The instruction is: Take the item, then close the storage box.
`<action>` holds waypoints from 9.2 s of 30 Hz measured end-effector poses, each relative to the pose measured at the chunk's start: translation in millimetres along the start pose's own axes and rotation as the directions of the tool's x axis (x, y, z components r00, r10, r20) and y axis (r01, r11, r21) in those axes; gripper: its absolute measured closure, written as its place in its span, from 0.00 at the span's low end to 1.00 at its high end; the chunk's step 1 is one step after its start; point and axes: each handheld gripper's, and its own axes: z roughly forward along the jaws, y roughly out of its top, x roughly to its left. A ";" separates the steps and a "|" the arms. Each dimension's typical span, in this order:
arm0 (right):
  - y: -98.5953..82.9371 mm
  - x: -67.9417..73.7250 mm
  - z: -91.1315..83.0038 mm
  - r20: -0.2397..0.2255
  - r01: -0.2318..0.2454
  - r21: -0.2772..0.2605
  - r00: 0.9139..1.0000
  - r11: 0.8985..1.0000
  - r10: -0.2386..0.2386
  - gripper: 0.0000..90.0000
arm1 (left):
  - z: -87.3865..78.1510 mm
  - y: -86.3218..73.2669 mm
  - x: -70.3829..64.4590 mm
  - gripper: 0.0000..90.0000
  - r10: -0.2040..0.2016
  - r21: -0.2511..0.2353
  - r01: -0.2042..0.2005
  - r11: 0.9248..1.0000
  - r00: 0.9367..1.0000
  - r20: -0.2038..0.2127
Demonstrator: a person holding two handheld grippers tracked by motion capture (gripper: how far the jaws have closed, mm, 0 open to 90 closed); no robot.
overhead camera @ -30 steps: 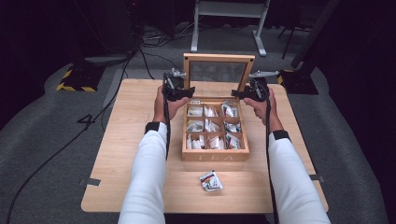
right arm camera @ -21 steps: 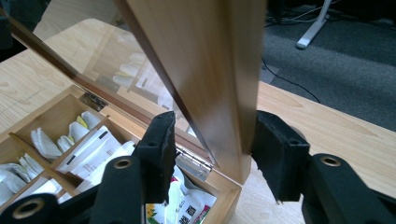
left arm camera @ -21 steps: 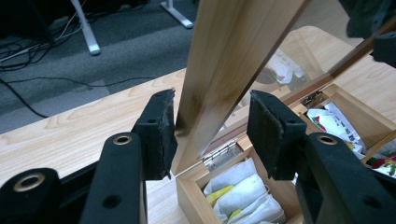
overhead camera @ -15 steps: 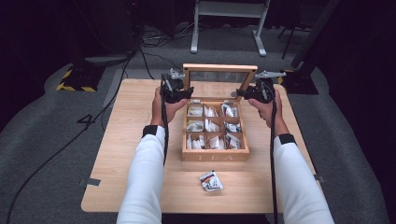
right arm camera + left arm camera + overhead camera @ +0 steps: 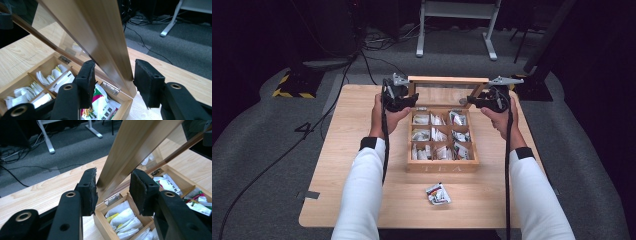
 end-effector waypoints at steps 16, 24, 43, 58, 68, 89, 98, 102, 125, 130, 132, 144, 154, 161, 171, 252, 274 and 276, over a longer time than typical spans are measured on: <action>-1.1 14.2 -19.0 -0.033 0.054 -0.008 0.998 0.999 -0.054 0.49 | -29.8 -4.3 -11.2 0.60 0.059 0.011 -0.059 0.998 0.998 0.016; -3.0 18.2 -26.4 -0.045 0.062 -0.012 0.997 0.998 -0.062 0.49 | -39.2 -3.9 -14.9 0.60 0.107 0.024 -0.107 0.994 0.994 0.023; -5.6 28.5 -46.7 0.000 0.114 0.033 0.993 0.993 -0.114 0.45 | -50.8 -9.4 -22.9 0.56 0.141 0.047 -0.143 0.989 0.989 0.041; -10.4 35.1 -57.9 0.005 0.137 0.052 0.990 0.989 -0.138 0.44 | -59.5 -13.7 -29.7 0.57 0.182 0.046 -0.184 0.982 0.982 0.059; -21.4 39.4 -65.8 -0.012 0.151 0.070 0.989 0.986 -0.150 0.44 | -64.4 -22.3 -40.5 0.56 0.242 0.077 -0.246 0.966 0.969 0.058; -47.3 49.9 -72.8 -0.018 0.178 0.090 0.984 0.980 -0.177 0.40 | -66.7 -48.5 -44.0 0.43 0.244 0.093 -0.253 0.963 0.965 0.101; -62.1 51.5 -71.0 -0.042 0.202 0.104 0.979 0.974 -0.199 0.39 | -62.6 -64.8 -45.2 0.43 0.226 0.093 -0.239 0.966 0.965 0.134; -67.1 52.0 -71.1 -0.054 0.203 0.099 0.979 0.974 -0.199 0.40 | -62.0 -69.1 -45.9 0.43 0.230 0.093 -0.243 0.966 0.964 0.136; -87.4 65.2 -74.5 -0.151 0.214 0.106 0.969 0.971 -0.197 0.35 | -55.0 -92.9 -50.2 0.43 0.242 0.141 -0.267 0.953 0.955 0.173; -93.4 65.9 -75.7 -0.170 0.213 0.113 0.967 0.971 -0.192 0.34 | -53.4 -98.2 -51.2 0.43 0.240 0.154 -0.268 0.951 0.955 0.175; -94.0 66.3 -75.9 -0.172 0.215 0.115 0.966 0.970 -0.194 0.34 | -53.0 -100.2 -51.3 0.42 0.238 0.159 -0.265 0.951 0.956 0.170; -104.5 69.4 -75.7 -0.185 0.226 0.127 0.962 0.966 -0.201 0.33 | -48.3 -112.6 -51.6 0.42 0.217 0.186 -0.251 0.950 0.958 0.187; -110.9 70.1 -75.3 -0.193 0.217 0.129 0.963 0.968 -0.190 0.33 | -47.3 -120.0 -50.3 0.42 0.203 0.196 -0.241 0.951 0.960 0.195; -115.2 72.4 -75.3 -0.193 0.228 0.141 0.961 0.963 -0.200 0.33 | -49.3 -126.1 -48.2 0.39 0.182 0.185 -0.229 0.956 0.954 0.239; -119.7 71.7 -72.7 -0.201 0.210 0.155 0.963 0.965 -0.177 0.33 | -50.6 -128.5 -49.6 0.38 0.181 0.178 -0.232 0.956 0.948 0.262; -146.9 67.7 -99.2 -0.082 0.335 0.187 0.942 0.924 -0.325 0.30 | -95.0 -175.4 -47.0 0.24 0.351 0.224 -0.366 0.903 0.931 0.103; -186.9 41.5 -122.3 -0.028 0.266 0.217 0.963 0.939 -0.267 0.29 | -123.9 -215.4 -24.9 0.22 0.340 0.301 -0.346 0.889 0.938 0.075; -191.3 39.3 -125.1 -0.025 0.251 0.220 0.968 0.943 -0.251 0.29 | -126.9 -219.2 -22.8 0.22 0.335 0.306 -0.341 0.889 0.939 0.073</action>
